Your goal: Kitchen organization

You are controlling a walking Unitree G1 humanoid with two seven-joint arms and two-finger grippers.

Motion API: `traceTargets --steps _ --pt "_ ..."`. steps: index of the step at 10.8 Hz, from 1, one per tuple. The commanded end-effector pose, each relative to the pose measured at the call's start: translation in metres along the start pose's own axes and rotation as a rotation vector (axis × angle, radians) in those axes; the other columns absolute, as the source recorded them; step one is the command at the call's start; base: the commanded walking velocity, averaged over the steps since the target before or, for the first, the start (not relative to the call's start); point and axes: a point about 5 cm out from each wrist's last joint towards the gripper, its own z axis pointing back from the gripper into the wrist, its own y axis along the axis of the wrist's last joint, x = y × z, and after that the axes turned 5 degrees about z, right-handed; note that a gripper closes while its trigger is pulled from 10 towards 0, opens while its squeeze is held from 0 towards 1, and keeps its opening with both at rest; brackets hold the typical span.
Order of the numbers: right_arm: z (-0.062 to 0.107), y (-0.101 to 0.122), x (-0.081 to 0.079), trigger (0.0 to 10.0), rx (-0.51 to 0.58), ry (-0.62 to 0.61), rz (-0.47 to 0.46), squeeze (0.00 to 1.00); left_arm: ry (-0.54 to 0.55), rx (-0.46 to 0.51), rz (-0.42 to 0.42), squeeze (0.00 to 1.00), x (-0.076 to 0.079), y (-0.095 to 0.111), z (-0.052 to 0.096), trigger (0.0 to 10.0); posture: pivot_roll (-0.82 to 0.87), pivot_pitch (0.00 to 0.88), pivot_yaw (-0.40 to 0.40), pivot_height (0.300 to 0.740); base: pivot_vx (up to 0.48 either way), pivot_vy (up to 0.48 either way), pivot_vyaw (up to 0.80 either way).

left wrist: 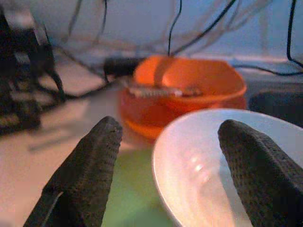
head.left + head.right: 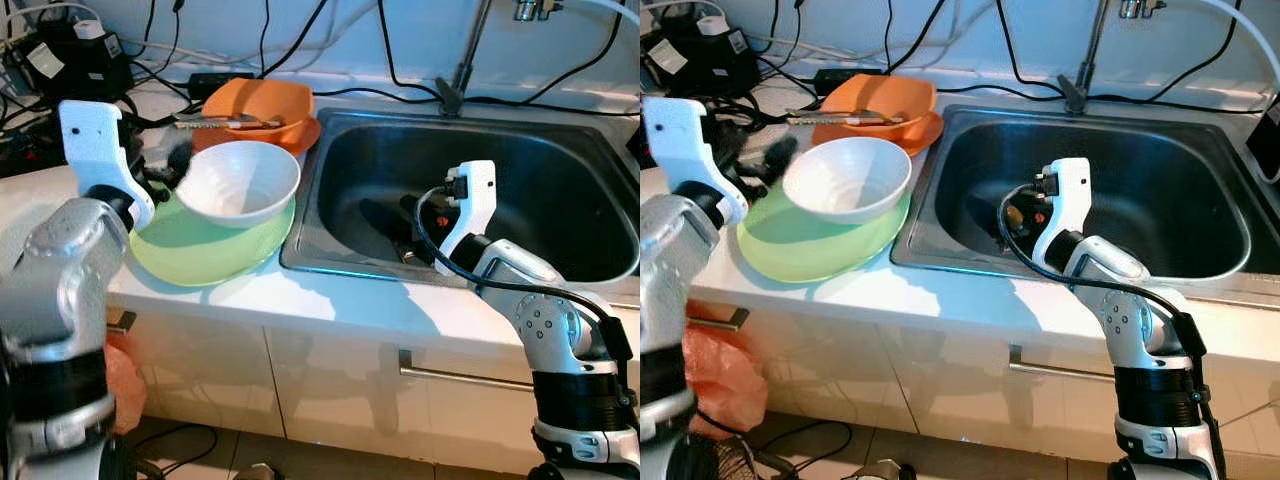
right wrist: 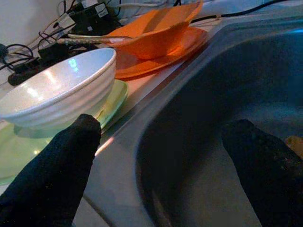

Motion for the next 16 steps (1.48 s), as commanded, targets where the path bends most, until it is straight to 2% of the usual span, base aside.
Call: traceTargets --steps 1,2,4,5,6,7,8,10,11,12,16 --pt "0.001 0.002 -0.003 10.0 0.010 0.009 0.022 0.00 0.011 -0.023 0.034 1.00 -0.005 0.004 0.000 10.0 0.10 0.052 0.032 0.740 0.000 0.000 0.00" --pt "0.001 0.001 -0.003 10.0 0.009 0.008 0.024 0.00 0.019 -0.052 0.123 1.00 -0.008 0.006 -0.004 10.0 0.10 0.054 0.035 0.740 0.000 0.000 0.00" --pt "0.001 0.000 -0.004 10.0 0.010 0.006 0.024 0.00 0.027 -0.107 0.183 1.00 -0.009 0.002 -0.008 10.0 0.10 0.055 0.039 0.740 0.000 0.000 0.00" --pt "0.000 0.000 -0.005 10.0 0.011 0.008 0.025 0.00 0.040 -0.166 0.231 1.00 -0.009 -0.005 -0.012 10.0 0.10 0.055 0.043 0.740 0.000 0.000 0.00" --pt "0.000 0.000 -0.005 10.0 0.013 0.009 0.026 0.00 0.024 -0.209 0.246 0.00 -0.005 -0.013 -0.016 10.0 0.10 0.056 0.047 0.740 0.000 0.000 0.00" --pt "0.000 0.000 -0.006 10.0 0.013 0.008 0.027 0.00 0.025 -0.223 0.244 0.00 -0.003 -0.017 -0.018 10.0 0.10 0.056 0.047 0.740 0.000 0.000 0.00" --pt "0.001 -0.001 -0.006 10.0 0.013 0.006 0.028 0.00 0.038 -0.267 0.264 0.00 -0.003 -0.031 -0.021 10.0 0.09 0.058 0.051 0.740 0.000 0.000 0.00" --pt "0.002 -0.002 -0.006 10.0 0.012 0.002 0.029 0.00 0.042 -0.336 0.331 0.00 -0.006 -0.051 -0.021 10.0 0.09 0.057 0.054 0.740 0.000 0.000 0.00" --pt "0.003 -0.002 -0.006 10.0 0.012 0.000 0.032 0.00 0.066 -0.362 0.381 0.00 -0.010 -0.060 -0.022 3.4 0.09 0.057 0.054 0.740 0.000 0.000 0.00" --pt "0.003 -0.002 -0.006 10.0 0.012 -0.002 0.034 0.00 0.098 -0.366 0.422 0.00 -0.017 -0.064 -0.023 0.0 0.09 0.056 0.054 0.740 0.000 0.000 0.00" --pt "0.002 -0.002 -0.006 10.0 0.008 -0.001 0.044 0.00 0.107 -0.358 0.494 0.00 -0.019 -0.068 -0.026 0.0 0.08 0.052 0.048 0.740 0.000 0.000 0.00"
